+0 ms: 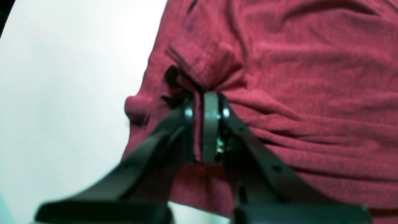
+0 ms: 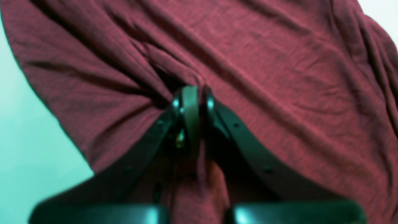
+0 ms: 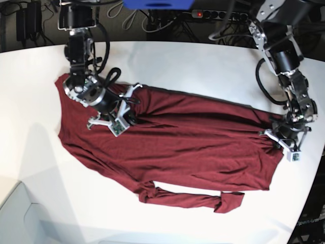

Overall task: Layout the t-shirt on the table in an organized manner, then fold the t-shirt properly
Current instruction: 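Move the left gripper down the shirt's side edge and grasp it, then pull the shoulder corner with the right gripper outward, away from the left gripper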

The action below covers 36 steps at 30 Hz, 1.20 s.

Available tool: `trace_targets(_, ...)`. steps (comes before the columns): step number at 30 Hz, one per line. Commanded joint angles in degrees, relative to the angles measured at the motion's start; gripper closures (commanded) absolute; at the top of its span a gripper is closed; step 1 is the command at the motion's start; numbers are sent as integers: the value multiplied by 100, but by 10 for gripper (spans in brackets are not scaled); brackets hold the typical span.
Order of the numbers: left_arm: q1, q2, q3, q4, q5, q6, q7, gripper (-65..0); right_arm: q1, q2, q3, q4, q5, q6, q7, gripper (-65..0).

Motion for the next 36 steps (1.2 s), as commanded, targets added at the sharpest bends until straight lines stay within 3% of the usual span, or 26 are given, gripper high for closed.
trace_targets(1,-189,-89,-9,105,-49,8,-120,-5,120,17,-7,91,79,-21,145,-59)
trace_targets(9,-321,-274,-9,-237,-49,8,-120,-8,-73,123,292,645,70,-21,145,-335)
trace_targets(13,-312,-291,-9,-220,-58,8,-120,-98,-487,131,828,1225,70,-21,145,-406)
trace_targets(17,-286,-274,-9,-211,-67,8,-120,-223,-1093,140,1232,1612,79,-21,189,-411)
trace_targets(21,-277,-265,-9,-237,-67,8,-120,-288,-1656,193,1276,1683,79,-21,197,-411)
trace_targets(31,-277,-265,-9,-237,-58,8,-120,-289,-1911,105,1259,1656,97,-21,197,-408)
trace_targets(34,-268,-274,-9,-237,-58,8,-120,-289,-1902,105,1259,1621,97,-21,197,-366)
trace_targets(36,-268,-274,-9,-246,-58,8,-120,-289,-1867,96,1259,1498,97,-21,197,-305)
